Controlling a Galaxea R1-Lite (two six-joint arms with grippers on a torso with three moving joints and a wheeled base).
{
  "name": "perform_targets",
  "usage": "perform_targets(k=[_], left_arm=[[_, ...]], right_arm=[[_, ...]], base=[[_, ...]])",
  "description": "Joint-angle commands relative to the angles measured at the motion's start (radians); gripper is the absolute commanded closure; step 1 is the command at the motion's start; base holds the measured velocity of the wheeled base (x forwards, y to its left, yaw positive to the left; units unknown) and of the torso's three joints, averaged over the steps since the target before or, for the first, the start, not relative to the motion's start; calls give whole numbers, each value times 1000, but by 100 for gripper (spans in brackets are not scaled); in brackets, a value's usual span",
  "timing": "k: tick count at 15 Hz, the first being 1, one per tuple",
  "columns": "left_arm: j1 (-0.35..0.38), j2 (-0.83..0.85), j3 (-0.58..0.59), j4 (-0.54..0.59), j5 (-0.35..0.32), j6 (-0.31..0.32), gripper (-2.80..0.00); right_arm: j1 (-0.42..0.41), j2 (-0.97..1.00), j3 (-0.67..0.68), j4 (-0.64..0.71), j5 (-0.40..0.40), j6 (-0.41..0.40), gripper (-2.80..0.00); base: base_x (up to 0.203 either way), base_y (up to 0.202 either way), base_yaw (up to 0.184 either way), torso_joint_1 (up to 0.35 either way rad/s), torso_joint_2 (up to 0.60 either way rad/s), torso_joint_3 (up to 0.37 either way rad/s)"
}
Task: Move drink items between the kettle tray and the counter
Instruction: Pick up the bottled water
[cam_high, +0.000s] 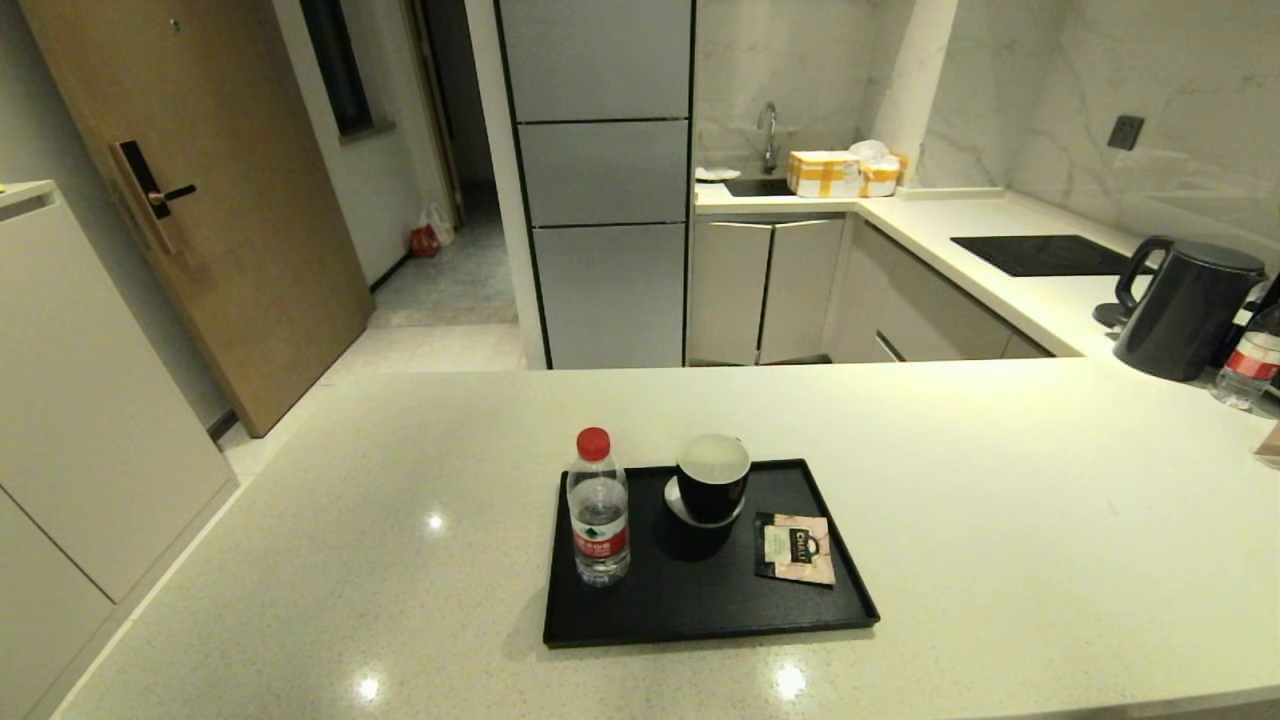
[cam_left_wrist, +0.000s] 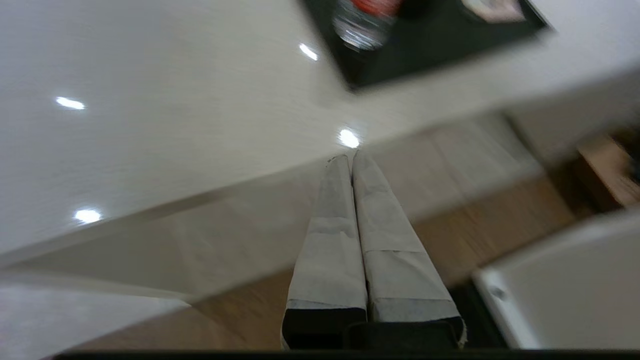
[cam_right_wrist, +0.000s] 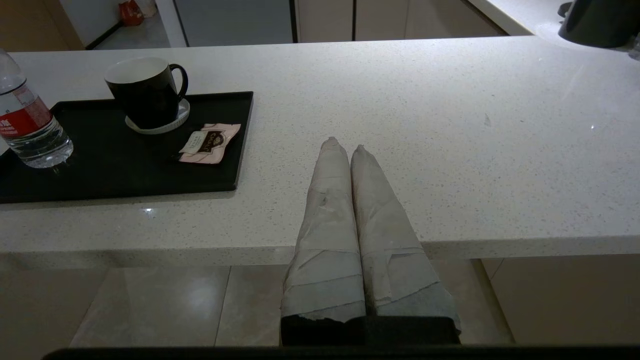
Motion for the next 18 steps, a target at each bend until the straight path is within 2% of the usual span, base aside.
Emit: perform_targets(k=[1,3,7,11,14,16,17,18], left_arm=[[-28,310,-15,-86,-78,8,0],[-36,526,3,-281,-119,15,0],[-64,869,91,-809,-159,26,0],[-84,1152,111,-1146,-159,107,0],[-118,1317,72,-1314,-158,142,0],[-132,1369,40,-1402,-157,150,0],[-132,1372,39,-1410,-160,149,0],[-134,1389,37,-1479,-164,147,0]], right_arm=[[0,0,2,0,0,0,0],[0,0,2,0,0,0,0],[0,0,2,0,0,0,0],[0,0,2,0,0,0,0],[0,0,2,0,0,0,0],[0,0,2,0,0,0,0],[0,0,2,0,0,0,0],[0,0,2,0,0,0,0]], base=[[0,0,0,0,0,0],[0,0,0,0,0,0],[0,0,0,0,0,0],[0,0,0,0,0,0],[0,0,0,0,0,0],[0,0,0,0,0,0],[0,0,0,0,0,0],[0,0,0,0,0,0]])
